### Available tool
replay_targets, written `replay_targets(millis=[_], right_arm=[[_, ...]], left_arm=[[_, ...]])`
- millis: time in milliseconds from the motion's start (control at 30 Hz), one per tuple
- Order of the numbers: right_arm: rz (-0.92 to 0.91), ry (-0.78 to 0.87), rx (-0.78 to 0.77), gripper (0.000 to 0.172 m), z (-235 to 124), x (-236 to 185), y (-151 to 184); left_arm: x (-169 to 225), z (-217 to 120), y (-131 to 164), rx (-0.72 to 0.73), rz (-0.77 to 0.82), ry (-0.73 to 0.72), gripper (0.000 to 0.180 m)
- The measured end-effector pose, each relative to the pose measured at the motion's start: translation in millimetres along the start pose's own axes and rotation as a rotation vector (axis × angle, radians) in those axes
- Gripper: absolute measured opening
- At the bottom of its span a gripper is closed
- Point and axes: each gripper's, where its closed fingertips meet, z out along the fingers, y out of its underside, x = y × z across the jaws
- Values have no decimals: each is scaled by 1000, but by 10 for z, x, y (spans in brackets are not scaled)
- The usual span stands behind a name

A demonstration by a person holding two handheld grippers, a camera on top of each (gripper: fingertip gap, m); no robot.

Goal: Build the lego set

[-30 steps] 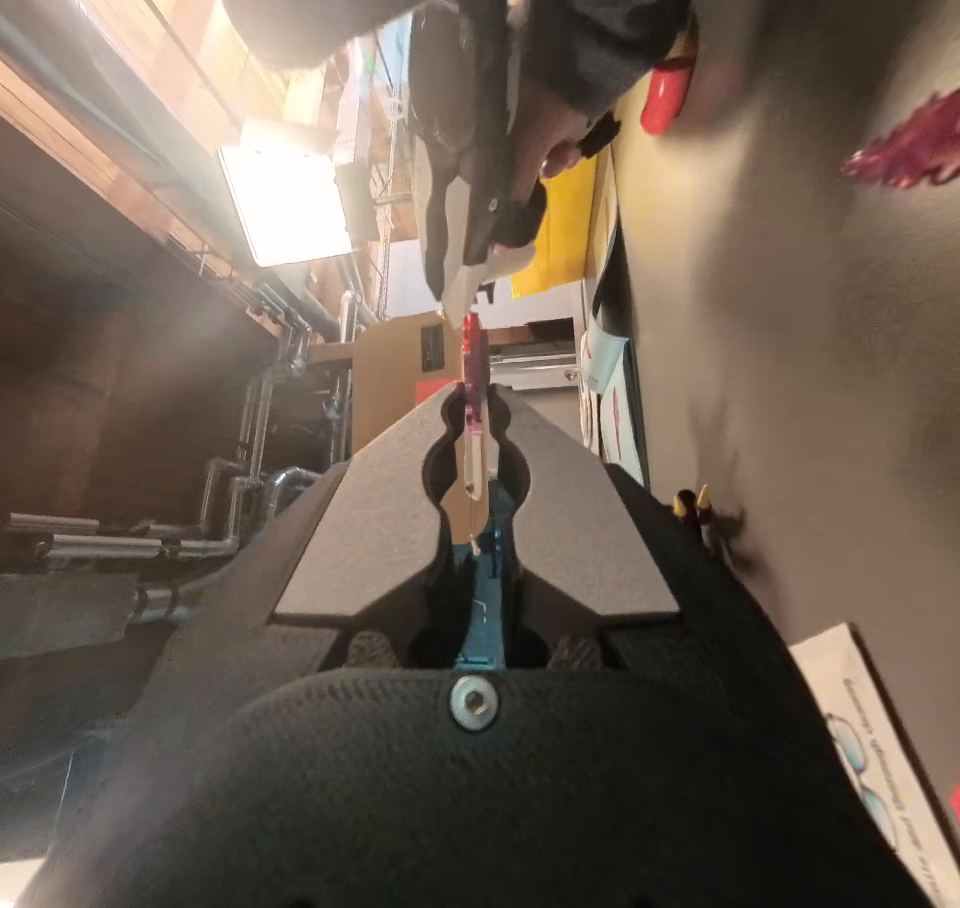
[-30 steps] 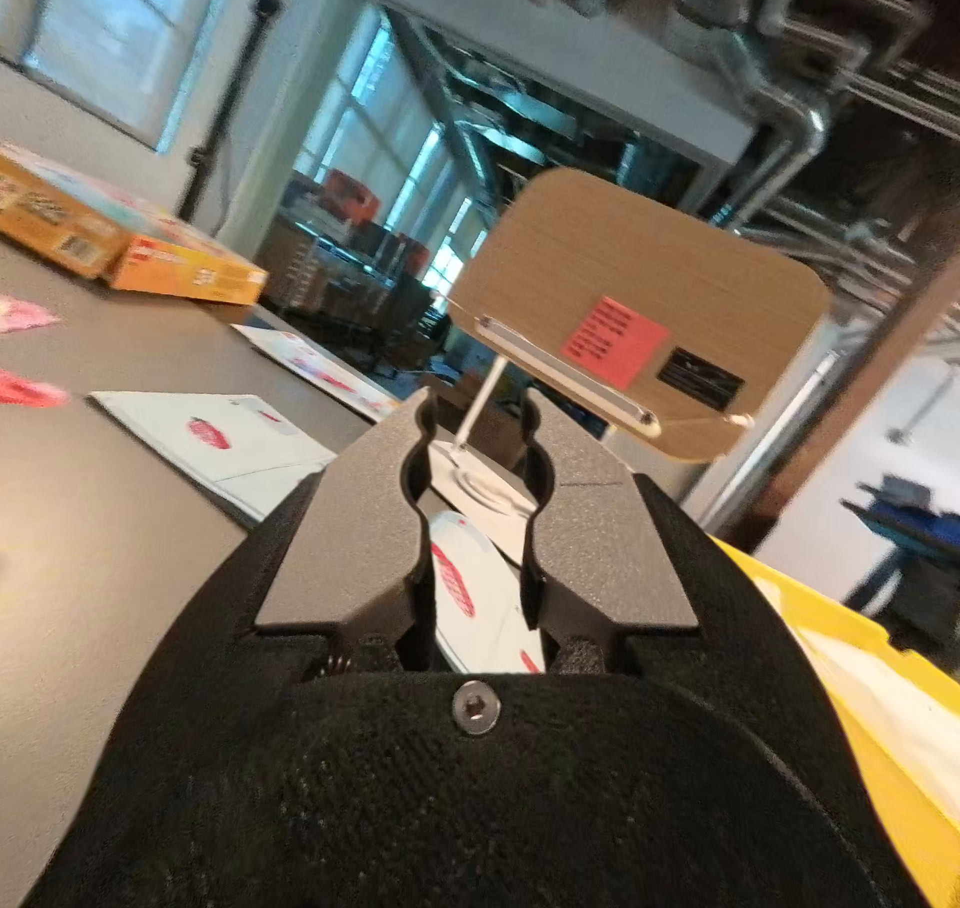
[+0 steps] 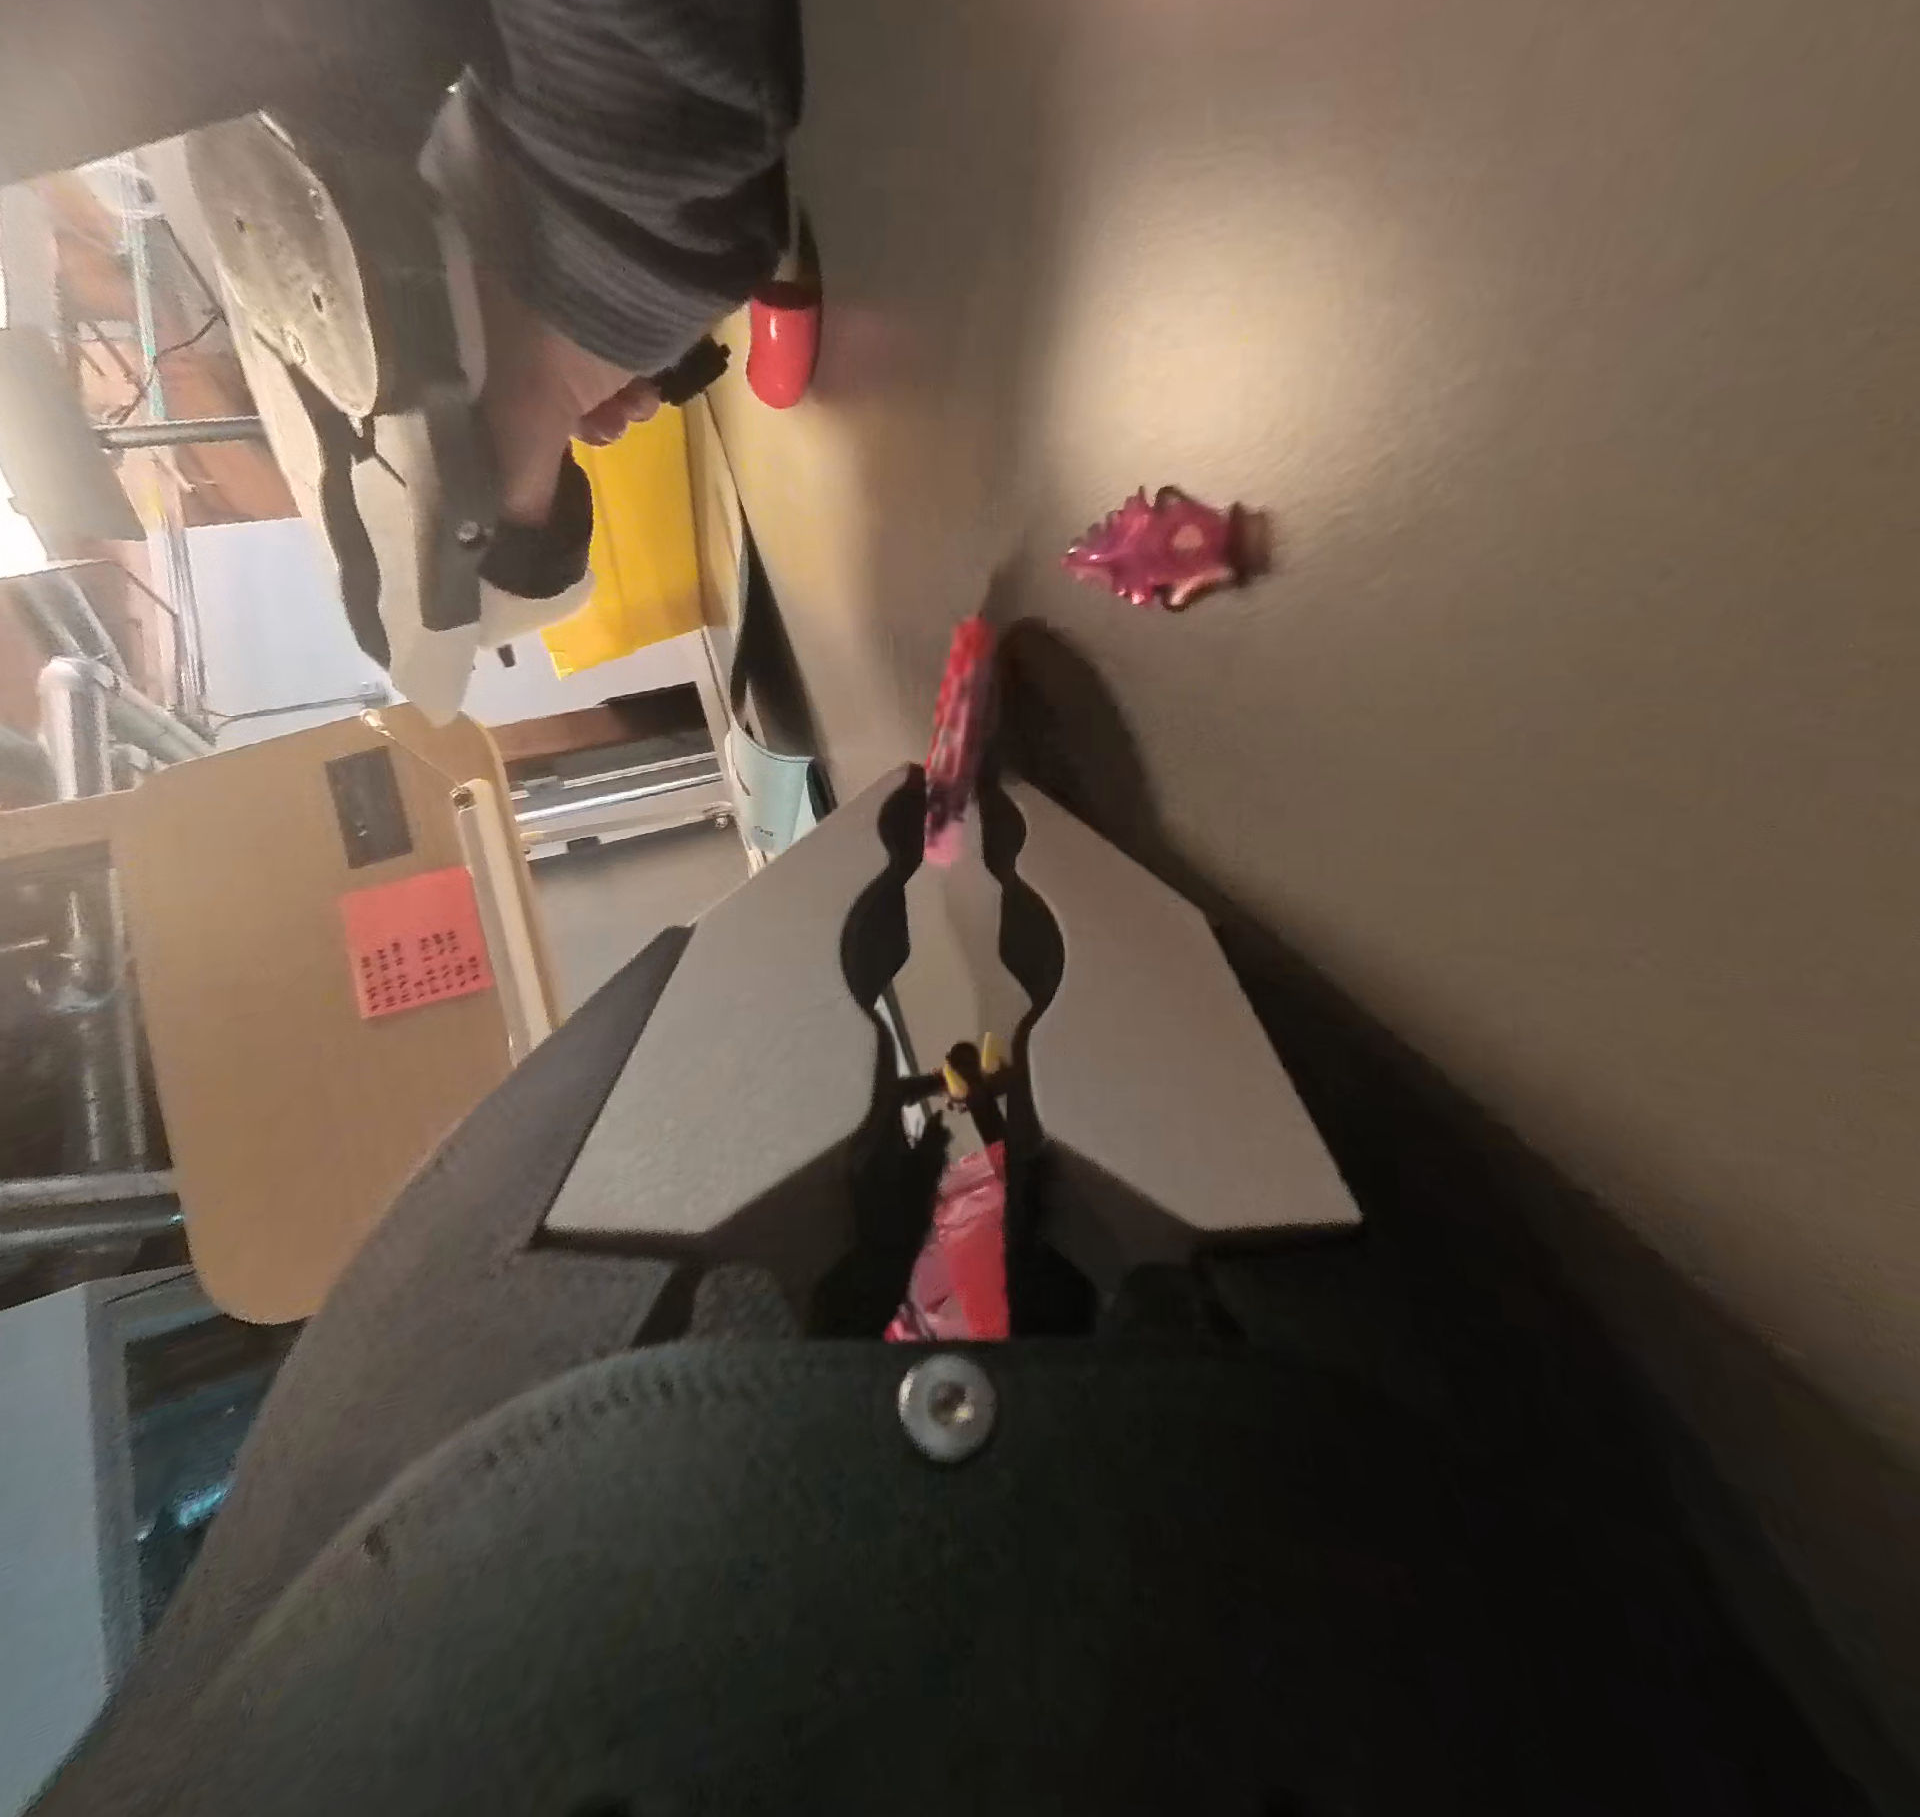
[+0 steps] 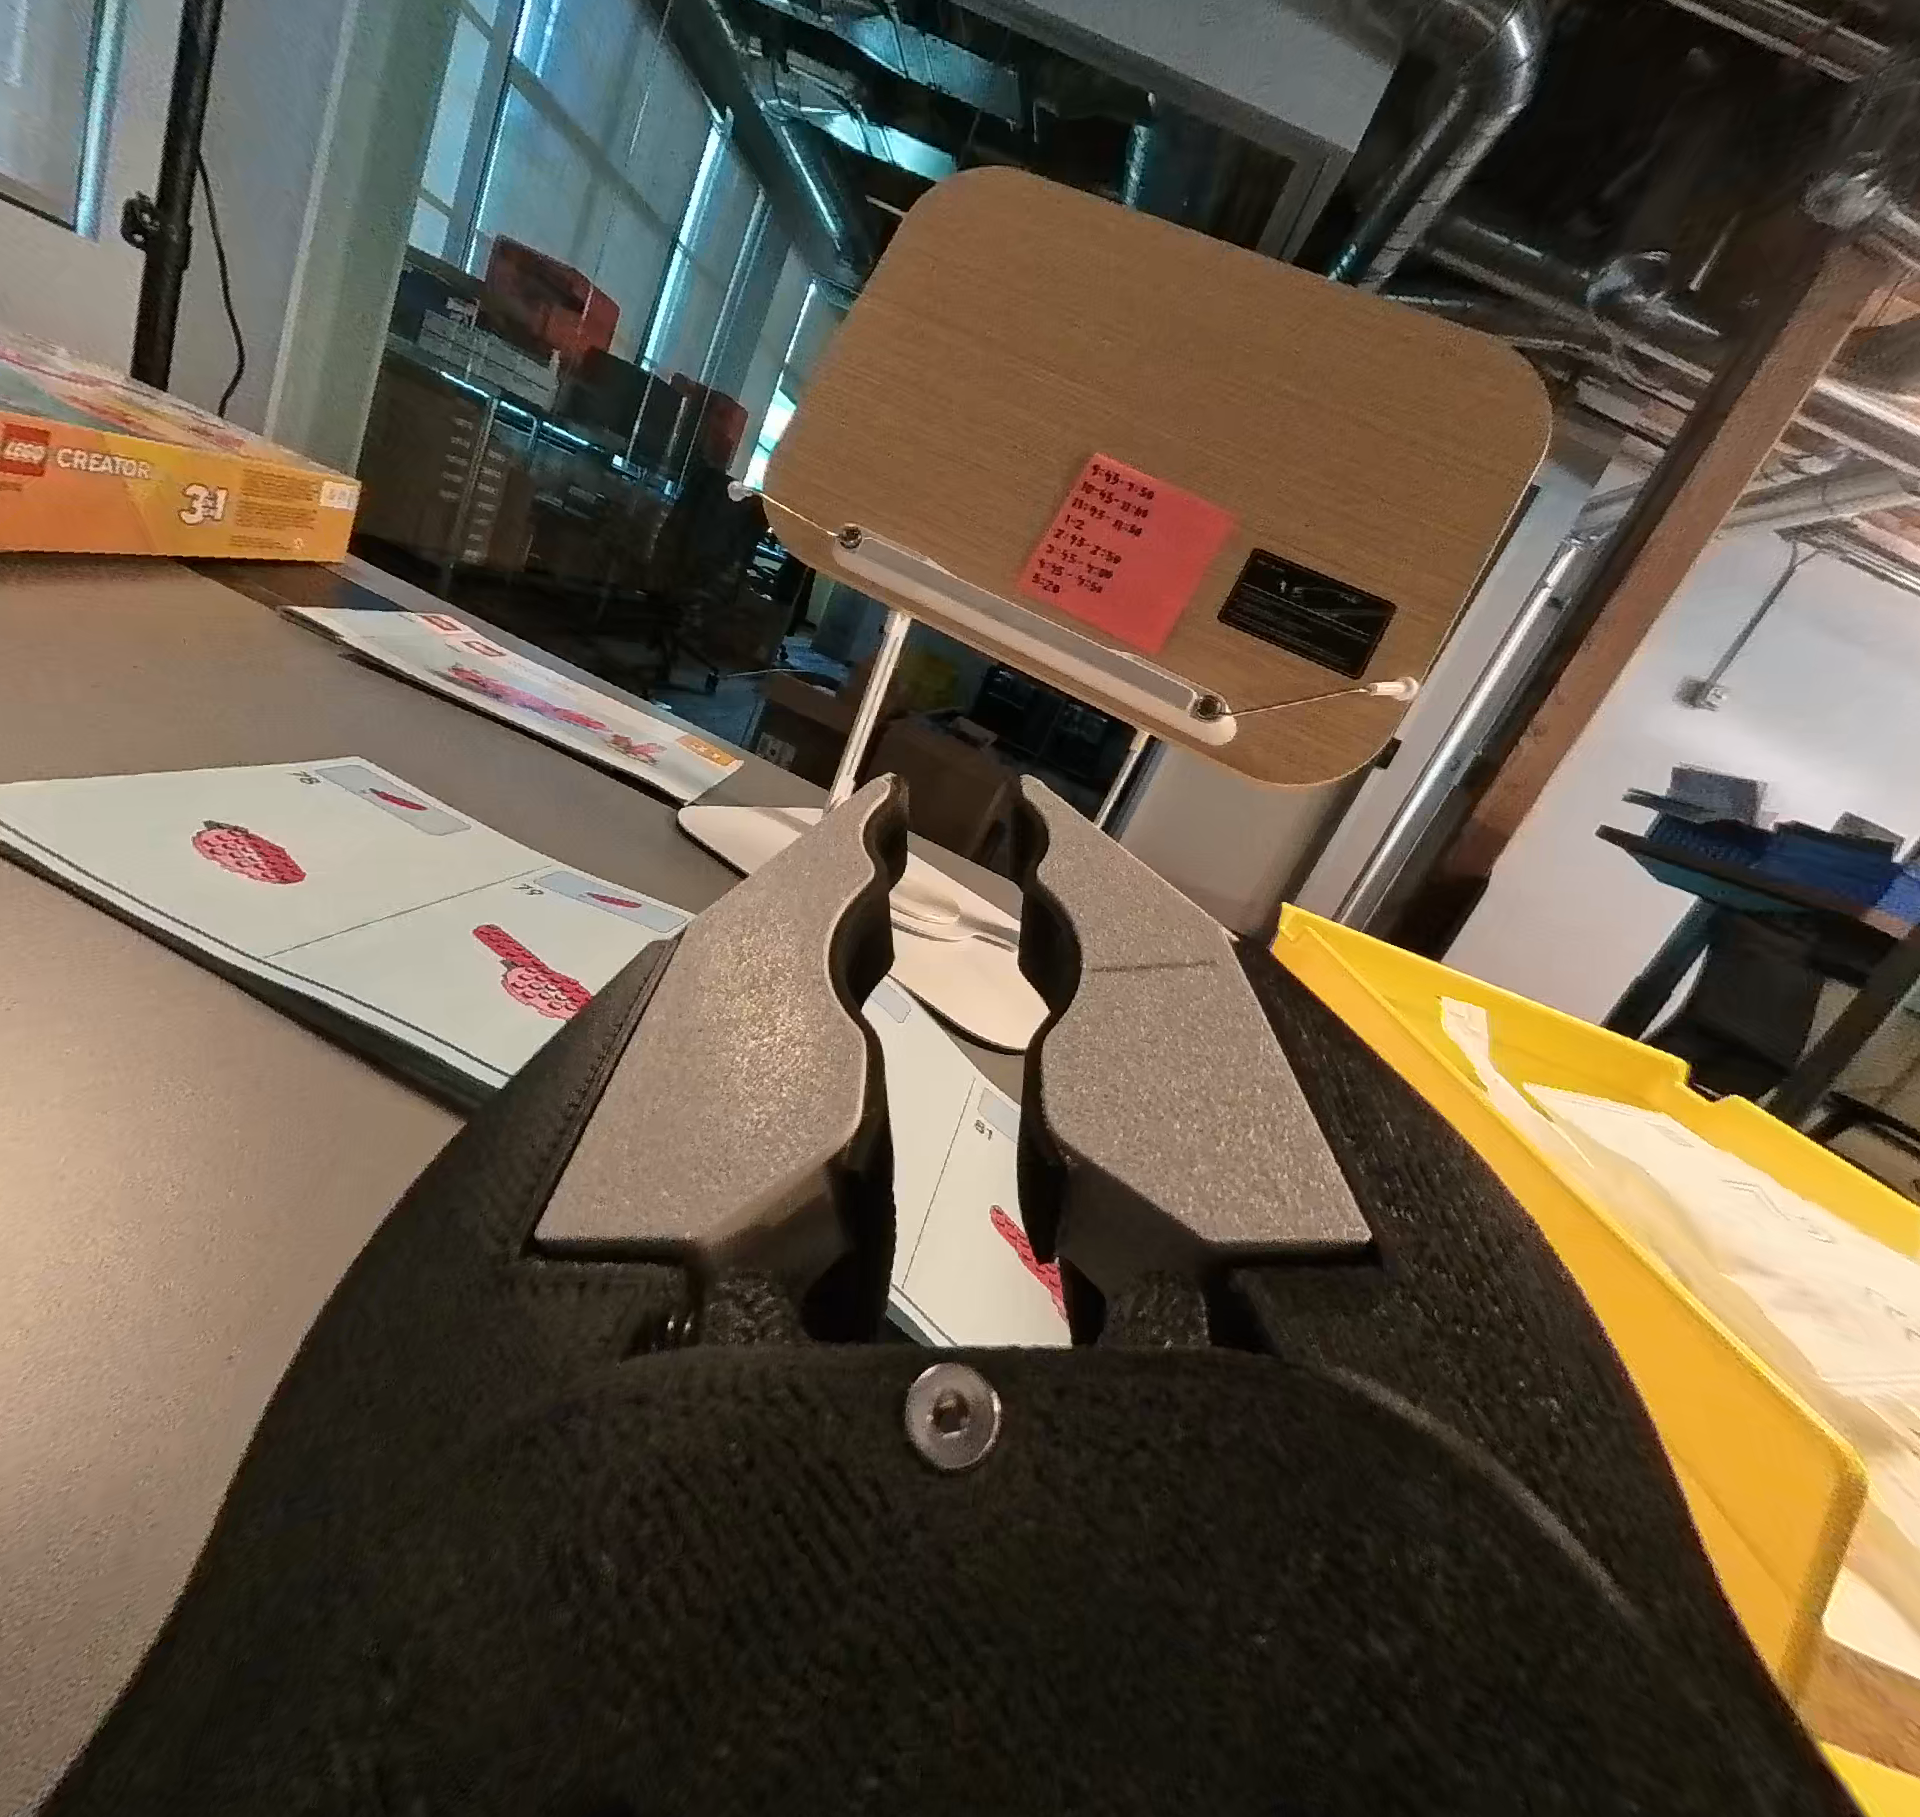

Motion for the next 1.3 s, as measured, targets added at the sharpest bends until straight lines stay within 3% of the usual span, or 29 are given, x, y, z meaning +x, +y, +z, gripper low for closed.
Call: replay_targets(millis=[133, 467, 633, 733, 800, 967, 1067, 1100, 1167, 1300], right_arm=[[16, 51, -23, 16, -9, 113, 63], [-25, 5, 4, 16, -28, 10, 6], [13, -2, 29, 15, -64, 39, -35], [22, -7, 37, 15, -72, 39, -49], [22, -9, 38, 14, -75, 31, -53], [18, -11, 39, 14, -97, 19, -71], [21, -8, 36, 14, -99, 24, -67], [21, -8, 35, 14, -100, 24, -65], [20, -11, 34, 14, -100, 18, -65], [11, -21, 30, 14, -90, -4, -57]], left_arm=[[17, -15, 2, -3, -35, 26, 10], [-13, -301, 114, -54, -399, 157, 52], [-154, -812, -41, -40, -659, 59, 55], [-321, -1291, -256, 56, -878, -42, 54], [-411, -1655, -235, 58, -1024, -122, 52], [-403, -2684, 582, -228, -1407, -386, 48], [-129, -3386, 1373, -558, -1577, -508, 37], [15, -3546, 1577, -651, -1637, -473, 37], [360, -3682, 1834, -796, -1699, -244, 32], [1052, -3862, 2257, -1108, -1563, 229, 18]])
